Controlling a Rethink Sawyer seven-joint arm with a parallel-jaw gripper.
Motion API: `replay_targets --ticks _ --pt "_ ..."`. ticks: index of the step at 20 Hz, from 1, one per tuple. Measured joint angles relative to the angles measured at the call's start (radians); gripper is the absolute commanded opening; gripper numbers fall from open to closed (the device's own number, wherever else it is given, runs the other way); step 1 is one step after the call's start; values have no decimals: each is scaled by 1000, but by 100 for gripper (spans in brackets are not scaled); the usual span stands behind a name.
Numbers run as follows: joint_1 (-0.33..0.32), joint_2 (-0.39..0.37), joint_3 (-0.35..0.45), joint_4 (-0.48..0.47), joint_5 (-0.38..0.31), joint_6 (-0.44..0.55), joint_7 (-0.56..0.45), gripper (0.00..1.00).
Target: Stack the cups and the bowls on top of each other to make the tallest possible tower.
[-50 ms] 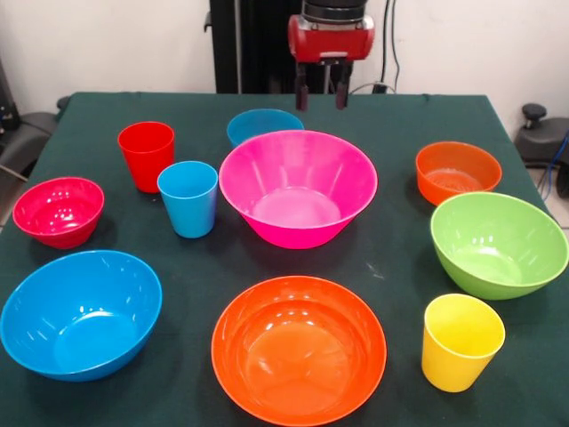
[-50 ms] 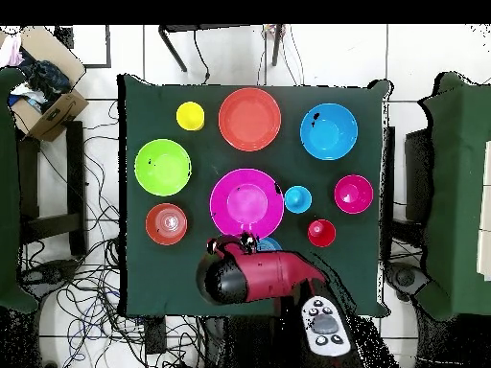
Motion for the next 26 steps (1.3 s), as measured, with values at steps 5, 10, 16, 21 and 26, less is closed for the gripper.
replay_targets --ticks 5,10,16,21,26 --pt "-39 -11 10 9 0 0 0 100" --pt "-57 -10 15 16 0 0 0 100" --pt "-67 -8 16 29 0 0 0 100" --pt "-68 -6 17 43 0 0 0 100" --pt "-70 -6 18 52 0 0 0 100"
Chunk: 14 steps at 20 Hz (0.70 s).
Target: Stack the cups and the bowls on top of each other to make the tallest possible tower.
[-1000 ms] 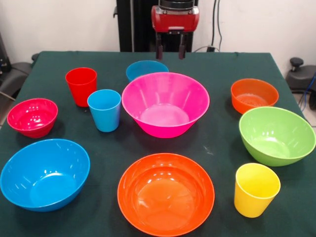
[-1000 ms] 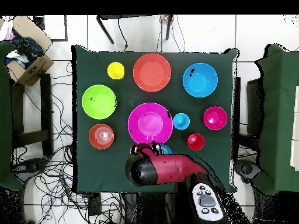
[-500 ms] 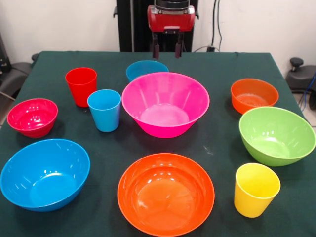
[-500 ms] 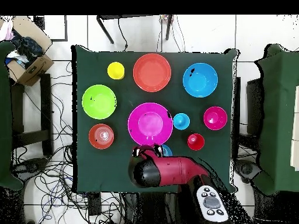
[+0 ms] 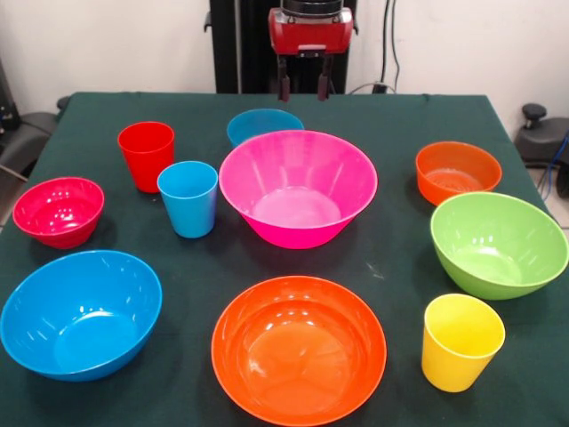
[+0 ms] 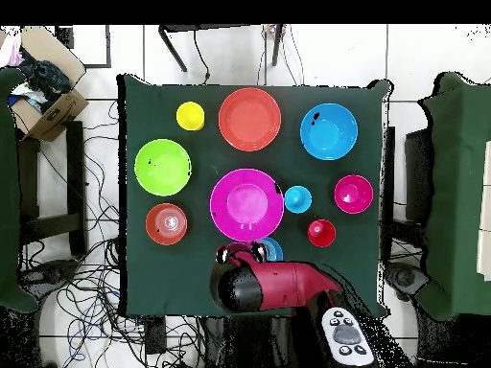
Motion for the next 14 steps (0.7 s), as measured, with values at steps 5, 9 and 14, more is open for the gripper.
replay_targets --ticks 5,9,14 --pt "0 0 0 0 0 0 0 100" --pt "-3 -1 3 0 0 0 0 100" --pt "-52 -4 30 0 -2 2 0 100"
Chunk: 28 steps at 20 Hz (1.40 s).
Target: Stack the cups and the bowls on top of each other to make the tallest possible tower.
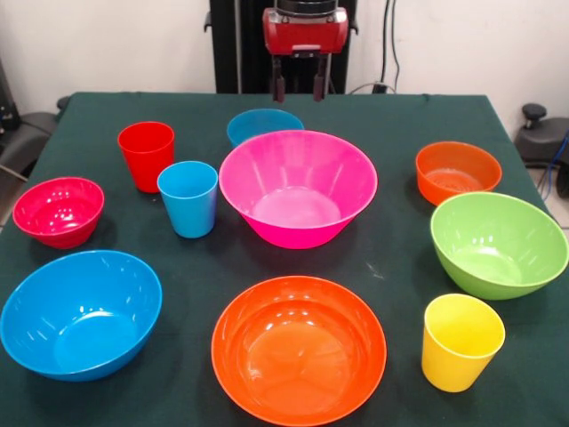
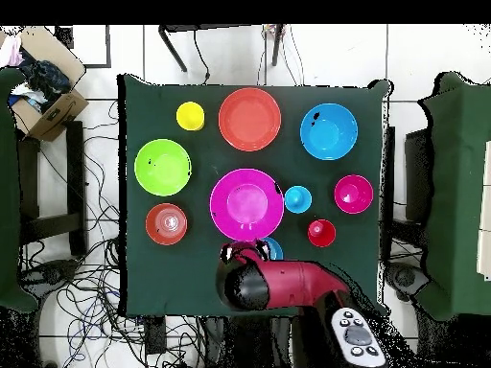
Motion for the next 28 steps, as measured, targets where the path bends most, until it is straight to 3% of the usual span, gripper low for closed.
replay_targets --ticks 6,13,20,28 --pt "-101 0 58 -13 -32 49 0 100" --pt "-256 1 174 -75 -92 225 0 100" --pt "-346 2 270 -135 -147 341 -19 100" --pt "-461 41 443 -216 -188 445 -122 100"
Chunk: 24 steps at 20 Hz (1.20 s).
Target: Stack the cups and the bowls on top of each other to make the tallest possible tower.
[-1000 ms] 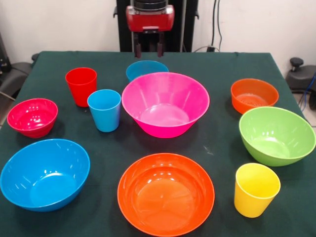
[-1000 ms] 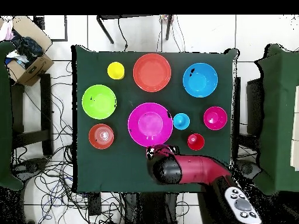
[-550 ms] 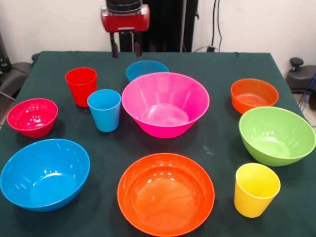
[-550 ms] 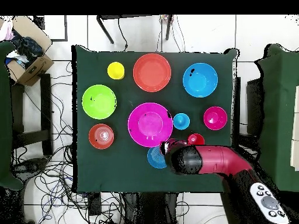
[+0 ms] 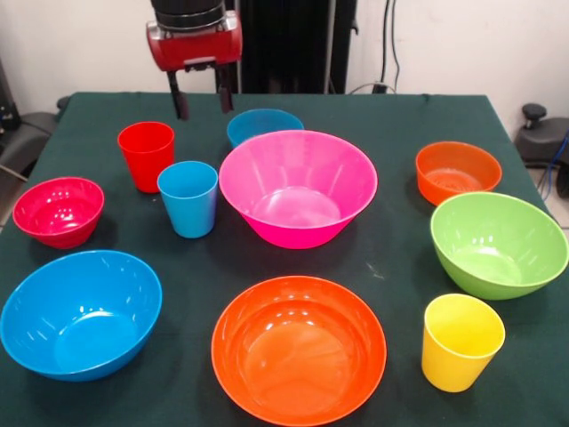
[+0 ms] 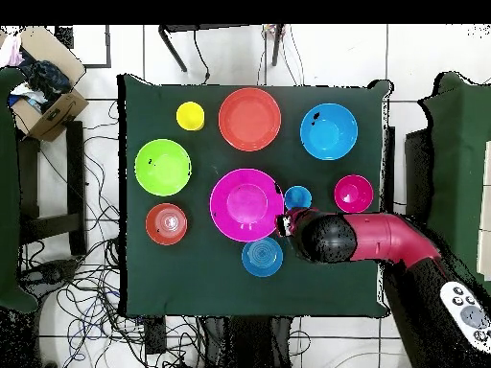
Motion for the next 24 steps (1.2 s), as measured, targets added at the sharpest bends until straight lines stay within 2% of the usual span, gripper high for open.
replay_targets --ticks 6,12,24 --pt "-45 39 97 -50 -18 0 -57 100" --pt "-42 39 123 -102 -54 28 -79 100" --pt "-38 -3 123 -190 -139 230 -80 100"
